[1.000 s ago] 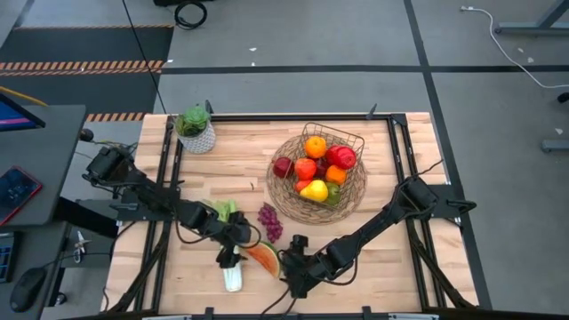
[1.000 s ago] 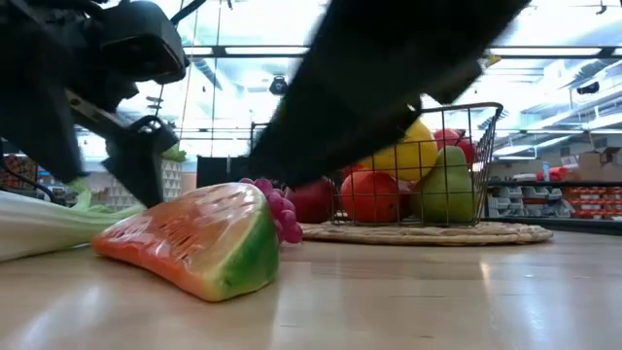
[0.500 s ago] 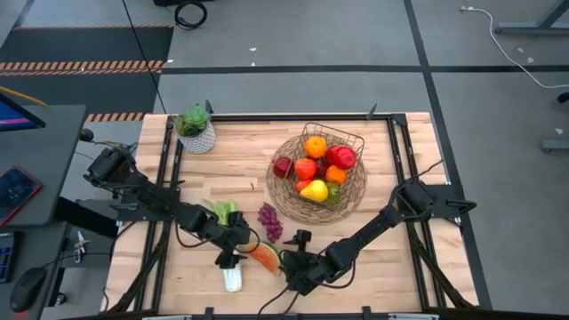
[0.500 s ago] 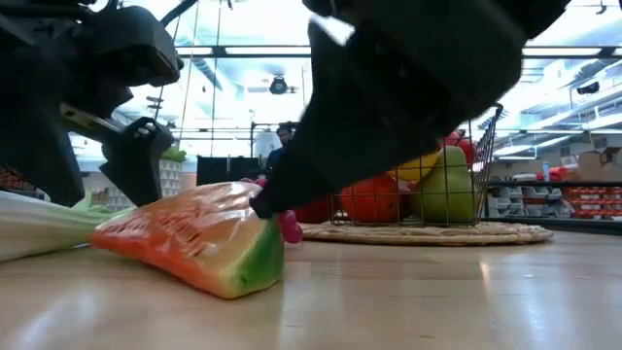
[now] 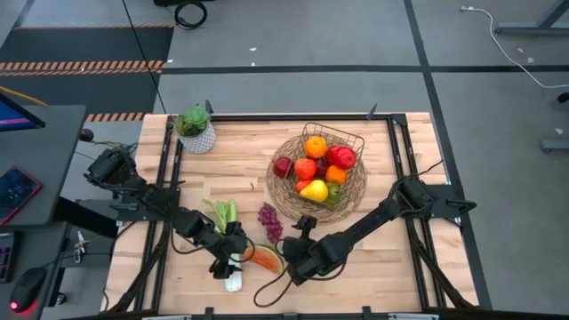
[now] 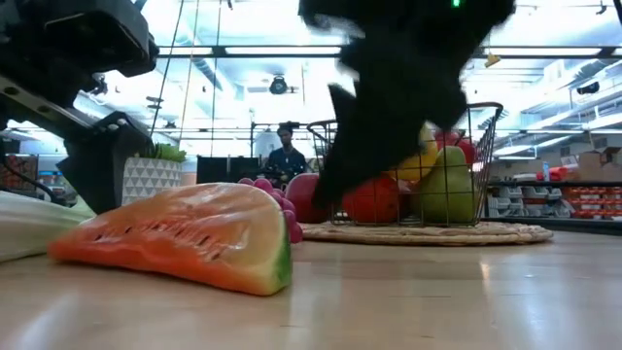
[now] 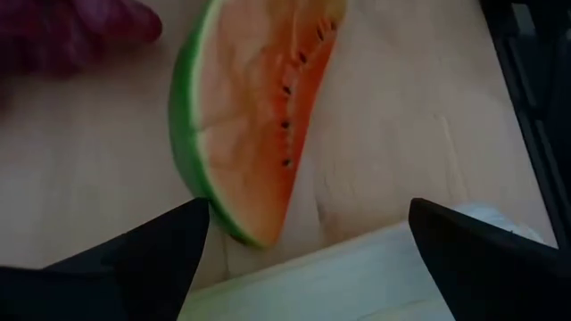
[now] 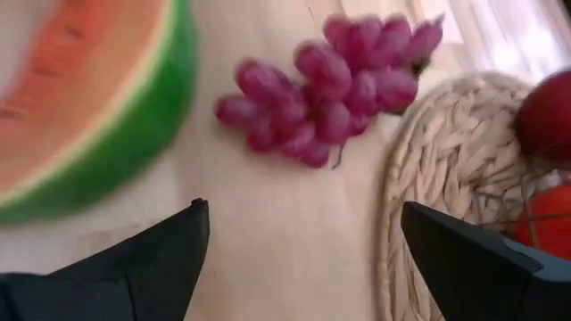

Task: Build produce basket
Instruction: Put the red watermelon into the gold wire basket

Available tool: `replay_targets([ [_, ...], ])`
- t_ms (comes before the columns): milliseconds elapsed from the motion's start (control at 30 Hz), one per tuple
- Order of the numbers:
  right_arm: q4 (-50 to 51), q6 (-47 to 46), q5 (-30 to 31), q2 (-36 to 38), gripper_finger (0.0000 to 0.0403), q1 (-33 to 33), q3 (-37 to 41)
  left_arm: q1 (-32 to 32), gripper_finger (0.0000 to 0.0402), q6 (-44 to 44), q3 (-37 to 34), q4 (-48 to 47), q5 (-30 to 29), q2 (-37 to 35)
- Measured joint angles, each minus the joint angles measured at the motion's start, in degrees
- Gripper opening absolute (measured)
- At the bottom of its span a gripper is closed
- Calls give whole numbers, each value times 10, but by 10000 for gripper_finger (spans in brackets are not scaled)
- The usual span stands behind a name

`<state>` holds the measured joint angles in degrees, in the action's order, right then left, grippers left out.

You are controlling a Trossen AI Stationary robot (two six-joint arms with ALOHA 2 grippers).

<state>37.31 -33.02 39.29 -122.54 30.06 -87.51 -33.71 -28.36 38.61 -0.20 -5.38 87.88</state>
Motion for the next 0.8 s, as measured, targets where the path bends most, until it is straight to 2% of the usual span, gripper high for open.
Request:
replay_targets([
  [133, -20, 35, -25, 2, 373, 23, -39, -10, 392, -14, 0, 0, 6, 0],
  [300, -124, 93, -51, -1, 373, 49, -46, -28, 392, -14, 0, 0, -4, 0],
  [567, -200, 107, -10, -66, 373, 55, -45, -46, 392, -17, 0, 3, -39, 8],
  [700, -191, 88, 45, -69, 373, 56, -44, -53, 392, -26, 0, 3, -49, 9],
  [800, -197, 90, 54, -66, 373, 56, -44, -55, 392, -27, 0, 4, -54, 10],
])
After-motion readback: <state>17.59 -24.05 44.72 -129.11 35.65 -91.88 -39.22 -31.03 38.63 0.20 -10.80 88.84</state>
